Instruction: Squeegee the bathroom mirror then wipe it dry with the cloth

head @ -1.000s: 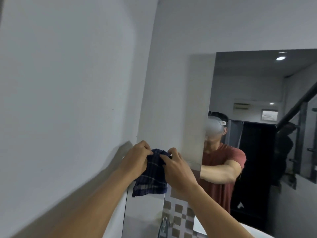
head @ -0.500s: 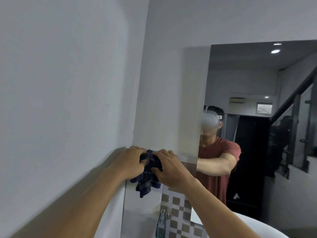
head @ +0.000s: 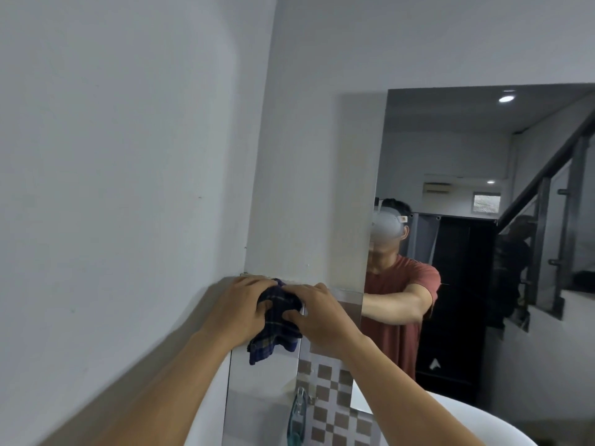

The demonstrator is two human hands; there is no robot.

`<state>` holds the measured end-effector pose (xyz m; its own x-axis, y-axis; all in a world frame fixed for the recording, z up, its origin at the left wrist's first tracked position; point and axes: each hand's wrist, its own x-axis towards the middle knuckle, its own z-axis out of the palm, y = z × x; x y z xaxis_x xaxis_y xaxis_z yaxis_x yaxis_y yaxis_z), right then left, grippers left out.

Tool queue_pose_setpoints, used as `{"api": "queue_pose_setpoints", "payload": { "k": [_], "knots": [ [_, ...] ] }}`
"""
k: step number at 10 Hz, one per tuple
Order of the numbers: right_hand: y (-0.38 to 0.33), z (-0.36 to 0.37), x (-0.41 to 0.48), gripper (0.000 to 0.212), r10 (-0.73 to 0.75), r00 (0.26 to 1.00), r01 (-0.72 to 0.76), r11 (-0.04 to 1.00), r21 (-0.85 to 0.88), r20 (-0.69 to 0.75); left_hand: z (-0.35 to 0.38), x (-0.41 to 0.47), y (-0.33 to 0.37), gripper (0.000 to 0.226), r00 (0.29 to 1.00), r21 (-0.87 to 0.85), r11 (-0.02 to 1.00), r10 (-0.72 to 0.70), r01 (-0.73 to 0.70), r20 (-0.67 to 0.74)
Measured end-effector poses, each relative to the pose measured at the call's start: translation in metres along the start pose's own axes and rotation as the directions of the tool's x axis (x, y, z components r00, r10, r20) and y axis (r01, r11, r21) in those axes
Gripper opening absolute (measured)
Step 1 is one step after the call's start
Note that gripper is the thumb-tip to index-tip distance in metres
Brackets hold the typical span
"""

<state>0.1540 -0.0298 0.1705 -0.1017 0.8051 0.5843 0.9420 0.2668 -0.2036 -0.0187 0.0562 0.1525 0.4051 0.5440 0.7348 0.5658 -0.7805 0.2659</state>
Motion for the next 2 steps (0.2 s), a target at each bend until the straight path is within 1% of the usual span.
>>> {"api": "queue_pose_setpoints", "payload": {
  "k": [1,2],
  "knots": [
    [-0.0047,-0.0046,-0.0075,0.042,0.013,1.0,-0.012,1.0,0.026,-0.022,0.0054,-0.0054,0.0023,0.042,0.999,0.011,1.0,-0.012,0.012,-0.04],
    [-0.0098,-0.0069,-0.0137,0.049,0.066,0.997,-0.064,0.997,0.048,-0.03,0.0022,-0.0098,0.0071,0.038,0.988,0.036,0.996,-0.073,0.078,-0.139]
  ]
}}
